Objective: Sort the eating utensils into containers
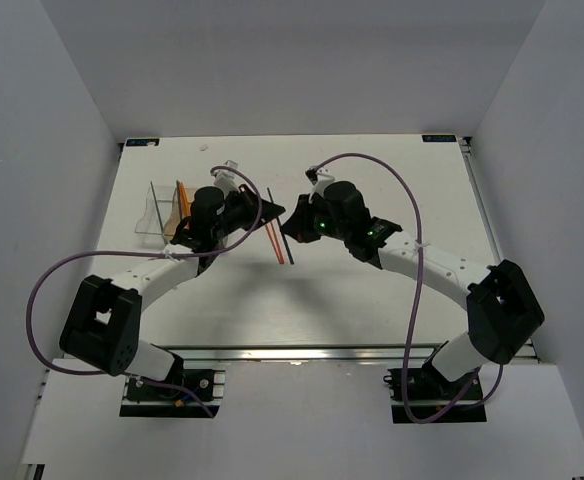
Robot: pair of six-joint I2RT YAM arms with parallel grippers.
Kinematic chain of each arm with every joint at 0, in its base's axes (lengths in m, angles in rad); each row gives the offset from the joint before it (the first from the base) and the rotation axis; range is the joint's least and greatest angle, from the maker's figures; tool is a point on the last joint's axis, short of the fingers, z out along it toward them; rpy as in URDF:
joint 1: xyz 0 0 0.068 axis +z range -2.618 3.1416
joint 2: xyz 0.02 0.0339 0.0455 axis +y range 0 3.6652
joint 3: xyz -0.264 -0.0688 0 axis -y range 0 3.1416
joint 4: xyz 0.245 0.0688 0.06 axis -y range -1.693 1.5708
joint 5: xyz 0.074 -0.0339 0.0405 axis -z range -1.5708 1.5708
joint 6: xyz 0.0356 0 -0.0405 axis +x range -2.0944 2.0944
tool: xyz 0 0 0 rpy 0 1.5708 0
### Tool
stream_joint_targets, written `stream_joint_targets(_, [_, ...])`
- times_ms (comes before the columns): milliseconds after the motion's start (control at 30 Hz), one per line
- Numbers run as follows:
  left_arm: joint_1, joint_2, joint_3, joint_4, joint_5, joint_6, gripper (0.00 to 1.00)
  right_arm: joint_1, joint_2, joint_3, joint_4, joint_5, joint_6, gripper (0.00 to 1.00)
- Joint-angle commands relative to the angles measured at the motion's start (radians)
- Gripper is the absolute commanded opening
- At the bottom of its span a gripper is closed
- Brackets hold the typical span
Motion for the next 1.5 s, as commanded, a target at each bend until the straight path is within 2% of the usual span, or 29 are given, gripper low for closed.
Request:
stream_joint_targets(0, [0.006,0.001,0.06,-0.082,-0.027,0.075,0.0,0.006,-0.016,0.023,0.086,-0.047,0.018,0.0])
stream_joint_targets(33, [0.006,0.002,0.093,-0.111,-0.033,0.098,0.0,0.005,-0.019,0.022,0.085,-0.035,0.016,0.25])
stream_joint_targets(67, [0.015,-0.001,0.119,-0.21,-0.068,0.127,0.0,0.003,-0.024,0.019,0.079,-0.024,0.009,0.5])
stream_joint_targets(133, [0.035,-0.005,0.188,-0.357,-0.141,0.277,0.0,-0.012,-0.048,0.014,0.045,0.015,-0.002,0.89])
stream_joint_targets(167, [0.056,-0.004,0.284,-0.554,-0.306,0.339,0.0,-0.02,-0.062,0.006,0.015,0.058,-0.007,0.89])
stream_joint_targets(200, [0.066,0.004,0.336,-0.635,-0.423,0.462,0.0,-0.043,-0.094,-0.02,0.005,0.077,-0.016,0.89])
stream_joint_targets(267, [0.09,0.033,0.478,-0.826,-0.651,0.566,0.0,-0.067,-0.122,-0.052,-0.015,0.111,-0.027,0.89])
stream_joint_targets(300, [0.104,0.073,0.52,-0.864,-0.823,0.658,0.0,-0.084,-0.145,-0.079,-0.019,0.115,-0.043,0.89])
stream_joint_targets(367, [0.145,0.111,0.61,-0.904,-0.925,0.721,0.0,-0.103,-0.155,-0.099,-0.028,0.121,-0.057,0.89])
stream_joint_targets(500, [0.325,0.188,0.673,-0.826,-0.878,0.831,0.0,-0.127,-0.171,-0.132,-0.036,0.098,-0.091,0.89])
stream_joint_targets(667, [0.412,0.301,0.71,-0.658,-0.815,0.898,0.0,-0.132,-0.189,-0.184,-0.022,0.072,-0.122,0.89])
stream_joint_targets(767, [0.416,0.349,0.718,-0.599,-0.72,0.898,0.0,-0.132,-0.189,-0.201,-0.009,0.049,-0.134,0.89])
stream_joint_targets(800, [0.449,0.358,0.716,-0.566,-0.718,0.896,0.0,-0.133,-0.186,-0.204,-0.007,0.046,-0.137,0.89])
stream_joint_targets(1000, [0.459,0.409,0.671,-0.499,-0.723,0.893,0.0,-0.132,-0.171,-0.216,0.022,0.029,-0.137,0.89])
stream_joint_targets(1167, [0.469,0.386,0.582,-0.435,-0.745,0.899,0.0,-0.133,-0.128,-0.192,0.034,0.013,-0.133,0.89])
stream_joint_targets(1367, [0.485,0.363,0.574,-0.442,-0.741,0.908,0.0,-0.133,-0.097,-0.182,0.041,0.0,-0.125,0.89])
stream_joint_targets(1467, [0.485,0.337,0.517,-0.415,-0.764,0.932,0.0,-0.132,-0.093,-0.182,0.044,0.0,-0.119,0.89])
